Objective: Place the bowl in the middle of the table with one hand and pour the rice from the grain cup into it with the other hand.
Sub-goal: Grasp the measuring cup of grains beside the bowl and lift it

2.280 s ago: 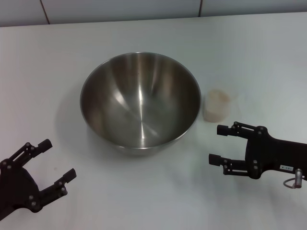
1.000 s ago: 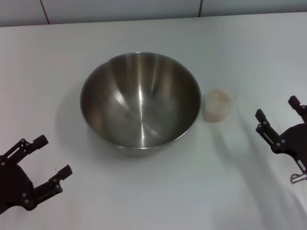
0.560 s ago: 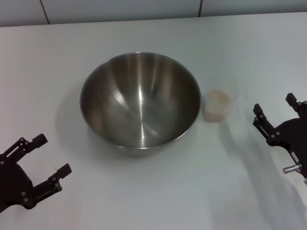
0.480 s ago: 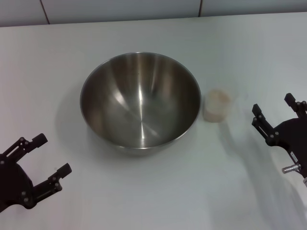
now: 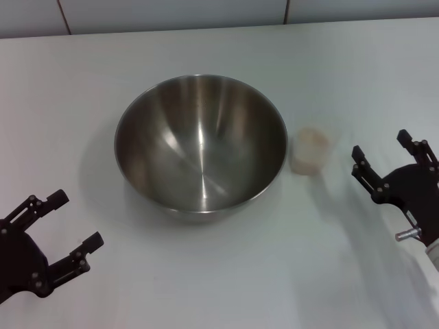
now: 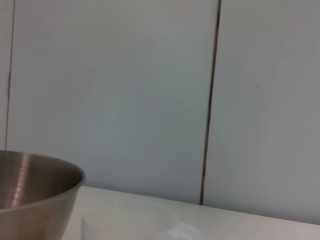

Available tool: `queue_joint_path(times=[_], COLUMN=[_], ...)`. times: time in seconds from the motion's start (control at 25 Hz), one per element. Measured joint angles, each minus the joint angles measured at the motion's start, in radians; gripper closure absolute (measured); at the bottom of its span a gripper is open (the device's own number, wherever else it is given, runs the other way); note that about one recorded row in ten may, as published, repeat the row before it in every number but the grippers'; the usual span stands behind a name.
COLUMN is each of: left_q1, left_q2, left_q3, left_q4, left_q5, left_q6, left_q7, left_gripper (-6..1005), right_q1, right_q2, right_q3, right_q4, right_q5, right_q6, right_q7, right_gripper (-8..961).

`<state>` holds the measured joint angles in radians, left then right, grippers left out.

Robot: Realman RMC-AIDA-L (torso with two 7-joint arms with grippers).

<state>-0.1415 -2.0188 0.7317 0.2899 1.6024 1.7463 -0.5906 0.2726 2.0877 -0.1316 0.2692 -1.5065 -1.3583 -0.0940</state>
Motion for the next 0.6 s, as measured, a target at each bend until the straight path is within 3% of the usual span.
queue_joint_path(times=[0.6], left_q1=[0.002], left_q2=[-0.004], left_q3=[-0.024], left_q4=[-0.001], left_q5=[-0.003], left_q6=[0.0], left_q7=[0.0], left_gripper=[158], right_q1=[0.059], right_q2=[0.0], right_q3=[0.024], right_q4=[-0.013], right_q5=[0.006], right_q6=[0.075], right_q7=[0.013], right_gripper=[144])
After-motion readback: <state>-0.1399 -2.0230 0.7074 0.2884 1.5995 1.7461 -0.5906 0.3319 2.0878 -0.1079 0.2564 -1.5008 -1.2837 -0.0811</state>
